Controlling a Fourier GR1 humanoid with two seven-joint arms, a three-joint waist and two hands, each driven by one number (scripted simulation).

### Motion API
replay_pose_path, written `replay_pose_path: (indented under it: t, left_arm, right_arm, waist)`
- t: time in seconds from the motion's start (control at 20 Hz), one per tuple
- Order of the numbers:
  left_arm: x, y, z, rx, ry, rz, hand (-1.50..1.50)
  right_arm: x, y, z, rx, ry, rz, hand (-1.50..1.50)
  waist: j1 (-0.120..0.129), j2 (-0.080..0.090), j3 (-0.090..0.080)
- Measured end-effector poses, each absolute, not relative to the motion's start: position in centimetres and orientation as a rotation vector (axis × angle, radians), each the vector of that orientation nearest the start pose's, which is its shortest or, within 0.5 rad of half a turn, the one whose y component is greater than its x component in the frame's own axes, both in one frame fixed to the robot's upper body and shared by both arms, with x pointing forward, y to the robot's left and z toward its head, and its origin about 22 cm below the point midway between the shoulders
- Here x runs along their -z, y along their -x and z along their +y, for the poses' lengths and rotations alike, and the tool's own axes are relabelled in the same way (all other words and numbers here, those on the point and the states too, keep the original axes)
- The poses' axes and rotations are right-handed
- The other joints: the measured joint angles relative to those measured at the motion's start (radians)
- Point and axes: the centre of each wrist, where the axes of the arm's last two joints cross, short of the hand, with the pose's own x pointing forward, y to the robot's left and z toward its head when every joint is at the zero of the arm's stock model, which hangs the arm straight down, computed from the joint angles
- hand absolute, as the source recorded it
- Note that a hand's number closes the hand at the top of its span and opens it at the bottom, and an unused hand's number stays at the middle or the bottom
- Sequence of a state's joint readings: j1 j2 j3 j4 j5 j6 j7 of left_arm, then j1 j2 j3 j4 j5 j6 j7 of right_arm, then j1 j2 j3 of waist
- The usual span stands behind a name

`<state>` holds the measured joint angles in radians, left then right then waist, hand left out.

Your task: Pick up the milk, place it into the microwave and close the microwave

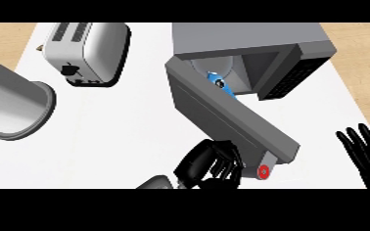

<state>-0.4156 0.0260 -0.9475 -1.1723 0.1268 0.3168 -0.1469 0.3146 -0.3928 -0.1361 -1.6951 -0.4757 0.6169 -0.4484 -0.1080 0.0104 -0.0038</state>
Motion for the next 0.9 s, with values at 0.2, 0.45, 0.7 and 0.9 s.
replay_pose_path:
  t: [0.2, 0.45, 0.7, 0.9]
  left_arm:
    - [2.4, -23.1, 1.5, 0.768, 0.322, -1.61, 1.5]
    - [0.7, -24.5, 0.2, 0.682, 0.29, -1.681, 1.5]
    - [-0.9, -26.5, -0.4, 0.591, 0.243, -1.729, 1.5]
    - [-1.9, -28.3, -0.7, 0.538, 0.186, -1.756, 1.5]
  right_arm:
    - [-3.4, -16.1, -35.4, -0.22, -0.517, -1.908, -1.5]
    - [-5.1, -16.5, -34.5, -0.273, -0.569, -1.906, -1.5]
    - [-6.5, -16.6, -34.1, -0.287, -0.588, -1.909, -1.5]
    - [-7.5, -16.6, -33.7, -0.298, -0.597, -1.905, -1.5]
  waist:
    - [-0.024, 0.005, -0.001]
    - [-0.048, 0.011, -0.002]
    - [-0.07, 0.018, -0.002]
    - [-0.087, 0.024, -0.002]
